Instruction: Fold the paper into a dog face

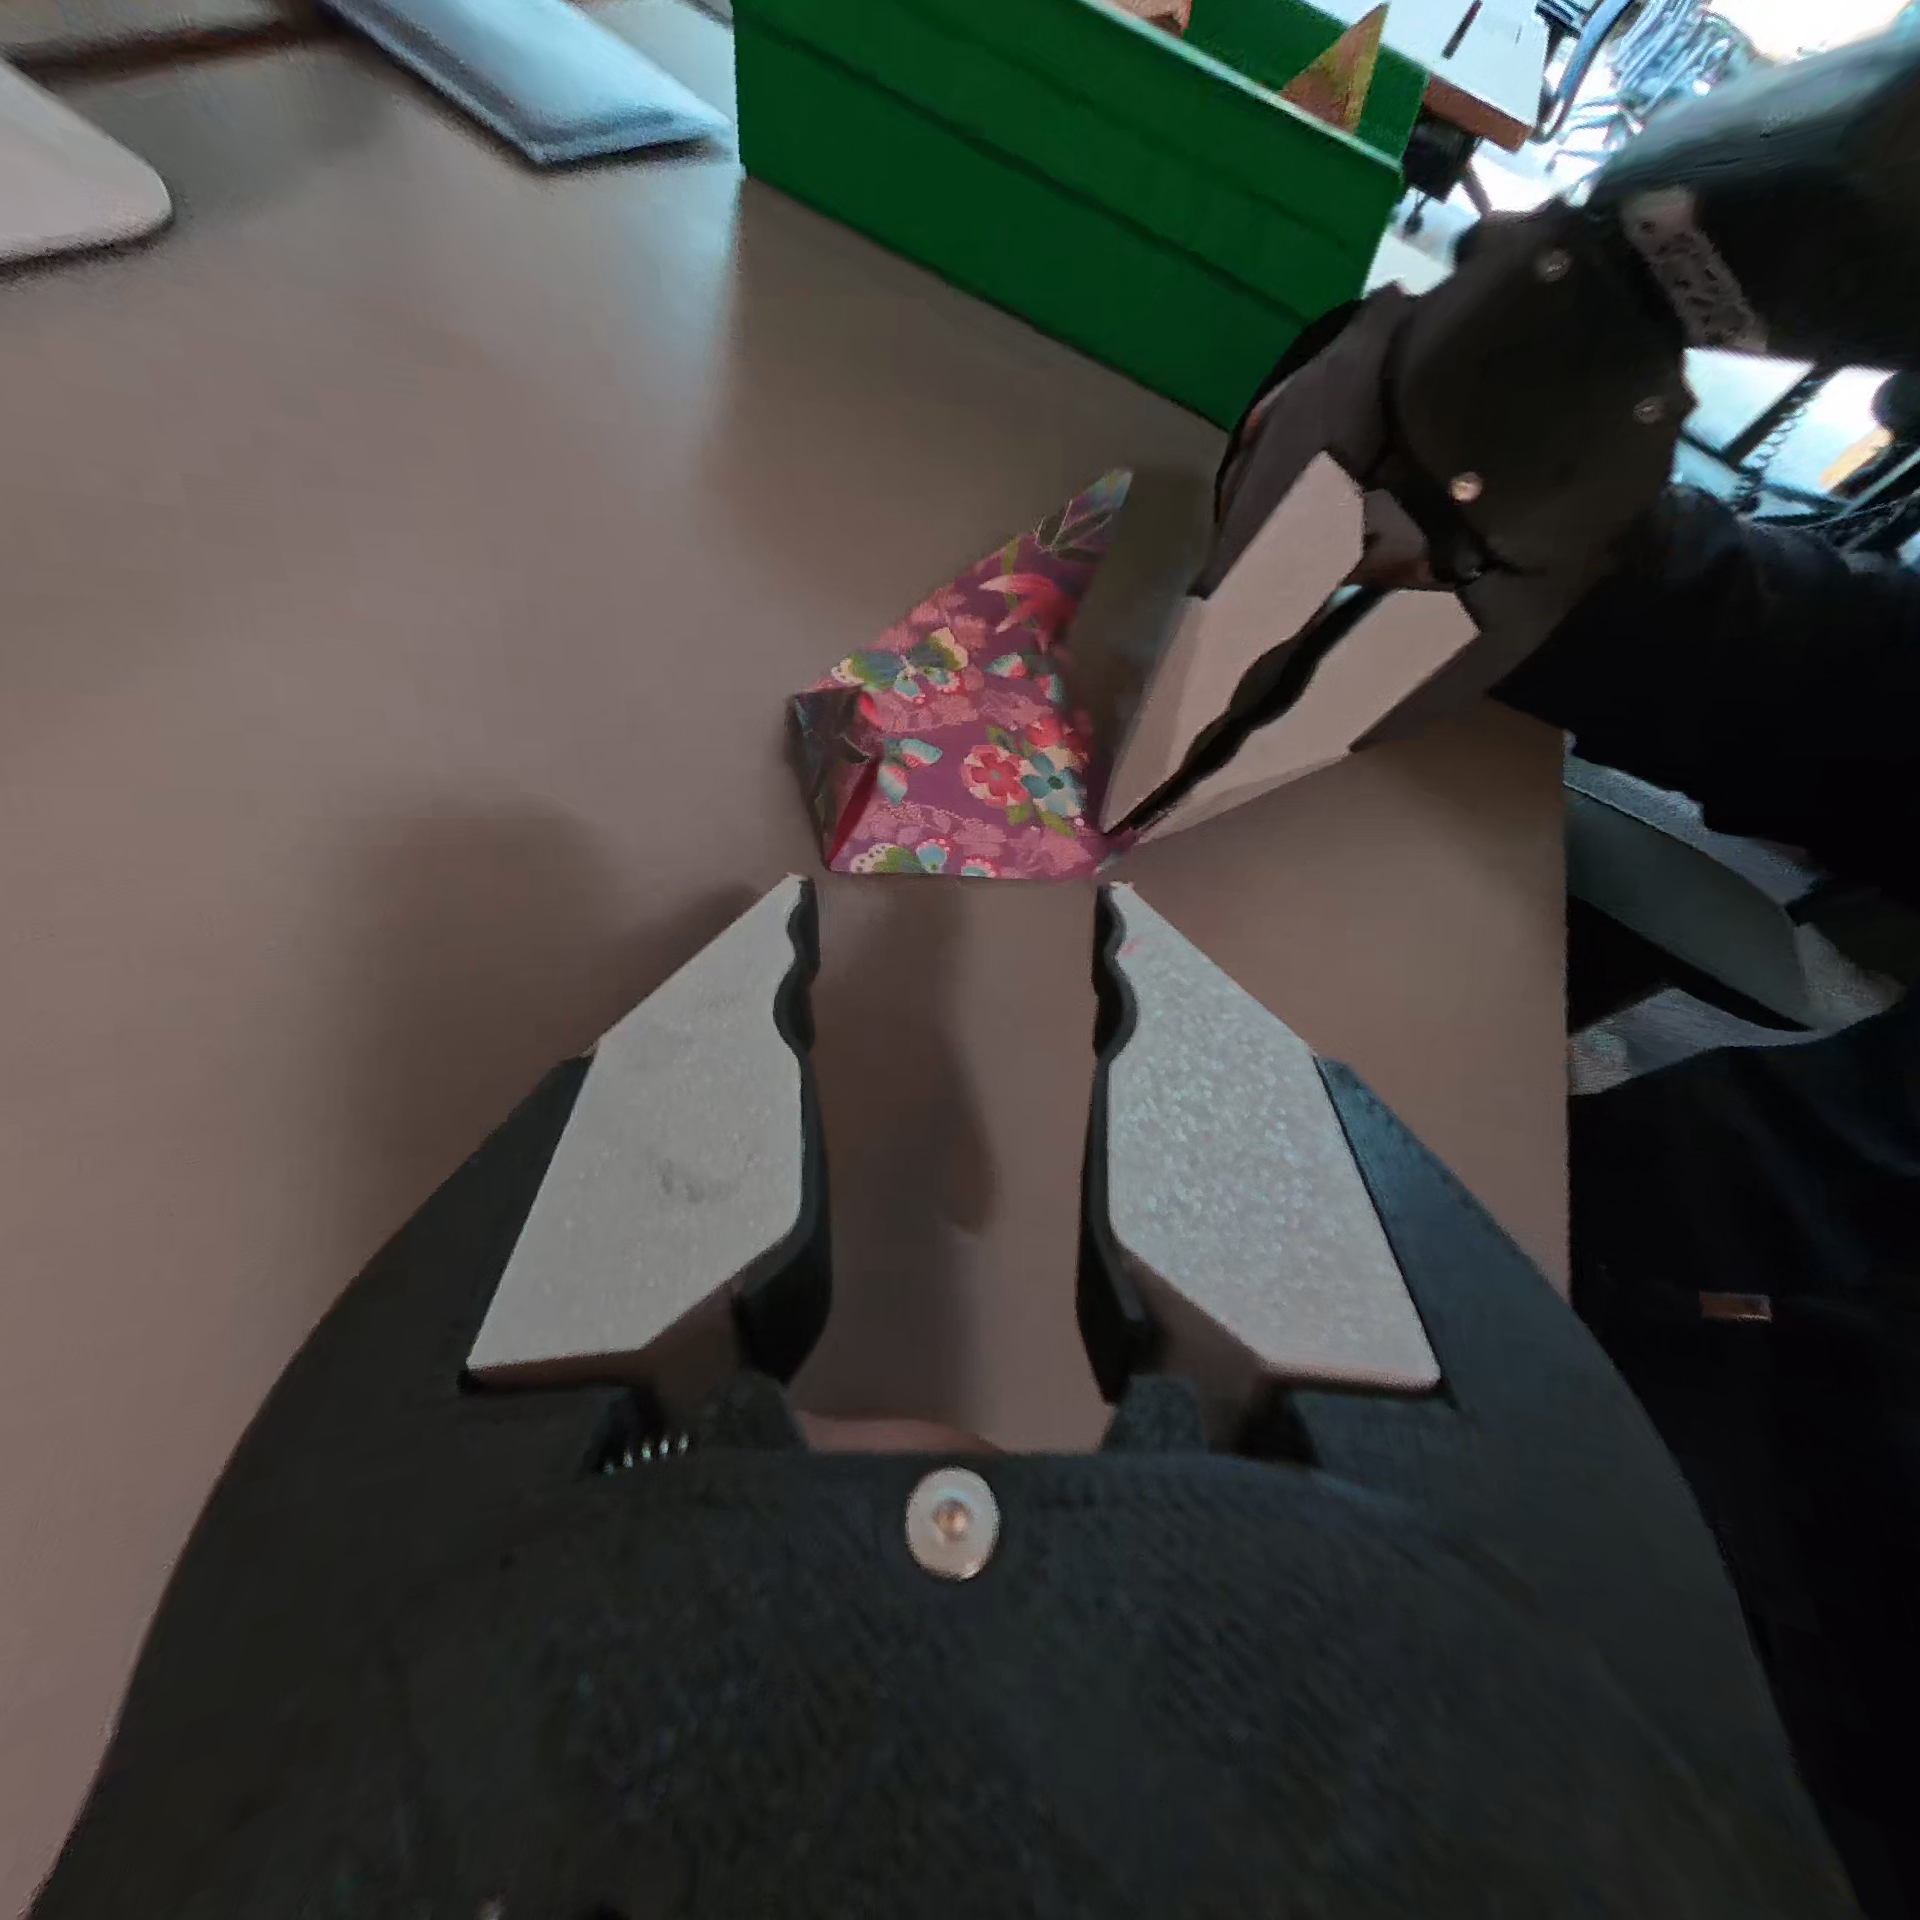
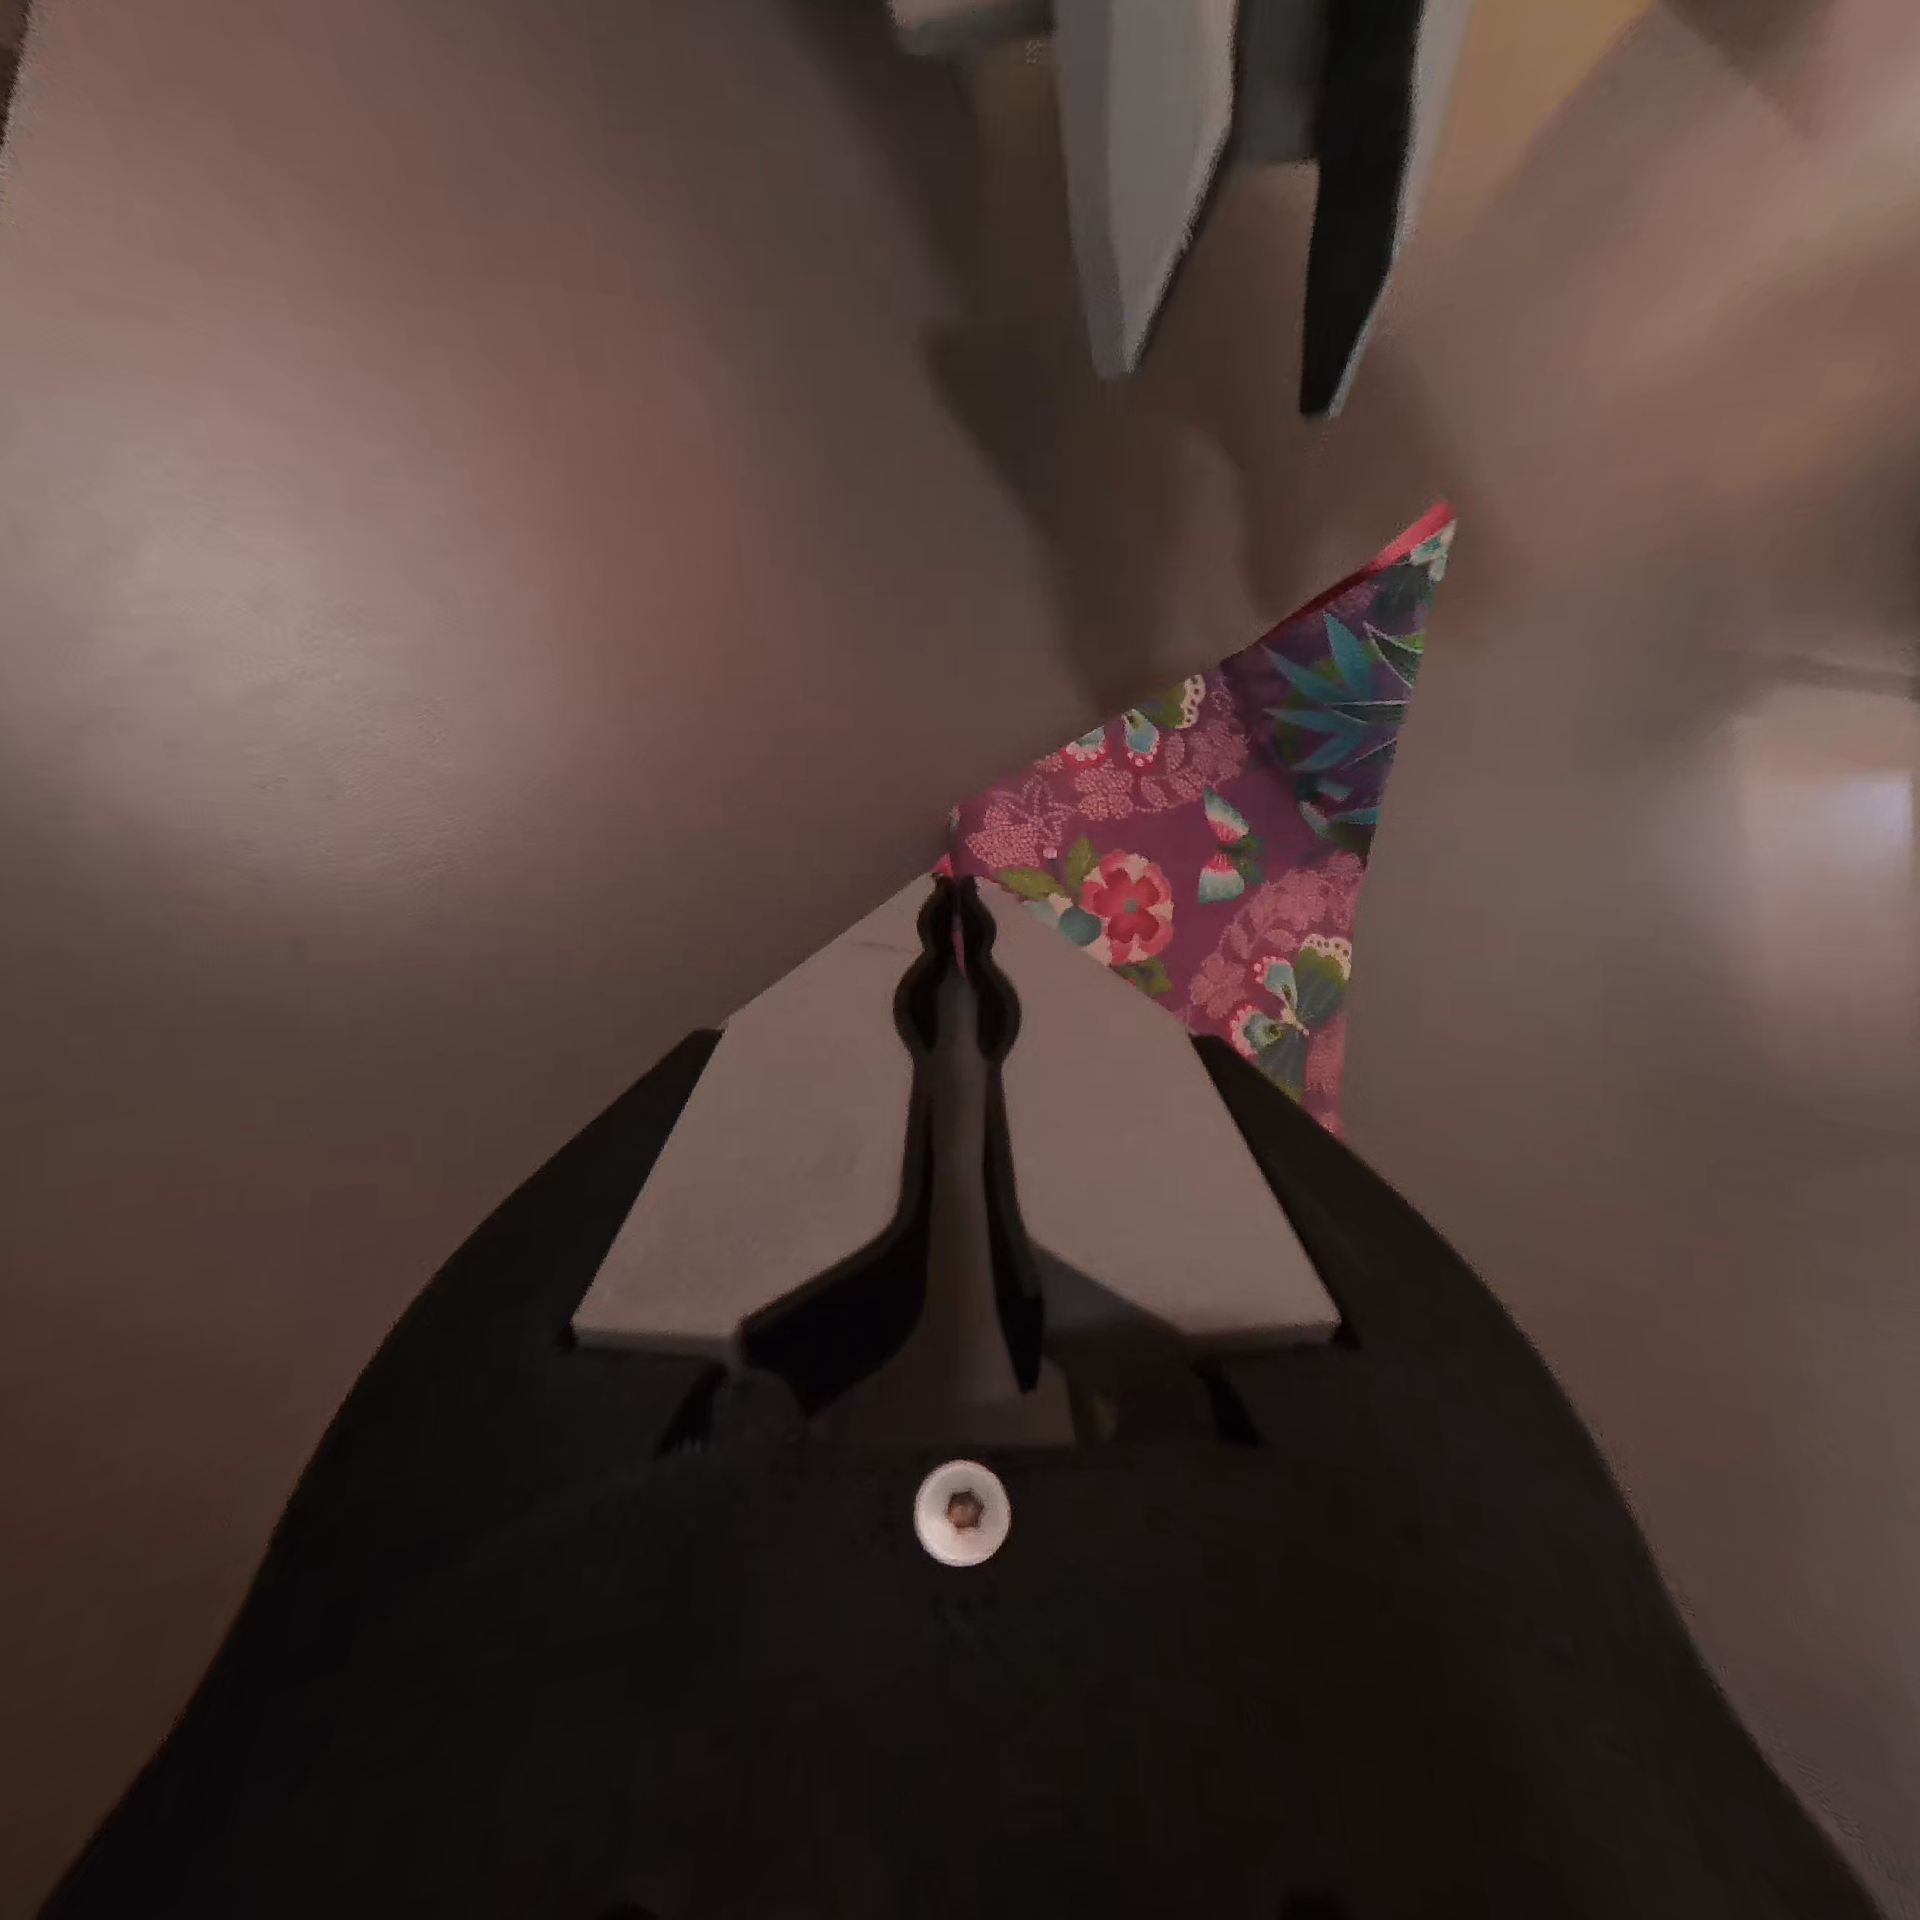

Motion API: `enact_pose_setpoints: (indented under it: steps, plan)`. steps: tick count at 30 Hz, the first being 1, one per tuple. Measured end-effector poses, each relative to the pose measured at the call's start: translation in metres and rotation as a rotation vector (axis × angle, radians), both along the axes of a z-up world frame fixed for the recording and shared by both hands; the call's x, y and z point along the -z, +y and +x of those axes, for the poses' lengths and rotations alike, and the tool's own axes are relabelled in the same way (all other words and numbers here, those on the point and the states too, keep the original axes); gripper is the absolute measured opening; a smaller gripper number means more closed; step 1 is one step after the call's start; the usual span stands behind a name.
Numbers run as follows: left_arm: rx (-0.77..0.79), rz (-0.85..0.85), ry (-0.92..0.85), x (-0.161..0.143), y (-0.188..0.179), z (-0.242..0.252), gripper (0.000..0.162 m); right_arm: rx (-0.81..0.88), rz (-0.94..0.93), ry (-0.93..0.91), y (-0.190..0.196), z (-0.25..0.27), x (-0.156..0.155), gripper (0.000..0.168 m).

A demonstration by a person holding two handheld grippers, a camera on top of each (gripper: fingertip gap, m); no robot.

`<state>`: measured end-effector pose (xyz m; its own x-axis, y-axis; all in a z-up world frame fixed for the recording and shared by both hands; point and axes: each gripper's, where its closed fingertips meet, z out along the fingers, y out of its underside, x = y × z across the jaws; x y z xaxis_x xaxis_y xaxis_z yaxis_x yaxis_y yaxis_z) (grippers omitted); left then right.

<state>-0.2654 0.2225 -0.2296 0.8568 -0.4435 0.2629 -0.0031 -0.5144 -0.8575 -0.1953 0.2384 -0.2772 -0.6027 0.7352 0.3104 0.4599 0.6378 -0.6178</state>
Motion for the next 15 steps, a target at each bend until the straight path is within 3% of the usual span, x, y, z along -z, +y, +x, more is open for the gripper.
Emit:
enact_pose_setpoints:
  steps: [2, 6, 13, 15]
  plan:
    - [0.046, 0.042, 0.073, -0.001, -0.003, 0.007, 0.044, 0.039, -0.097, -0.021, 0.003, -0.002, -0.005, 0.0]
    - [0.144, 0.138, 0.242, -0.001, -0.007, 0.036, 0.046, 0.059, -0.351, -0.022, 0.002, -0.002, -0.028, 0.0]
    - [0.135, 0.232, 0.535, 0.006, 0.018, 0.056, 0.042, 0.048, -0.656, -0.039, -0.003, -0.001, -0.056, 0.0]
    - [0.138, 0.206, 0.582, 0.018, 0.023, 0.055, 0.018, 0.052, -0.687, -0.046, -0.003, -0.001, -0.058, 0.0]
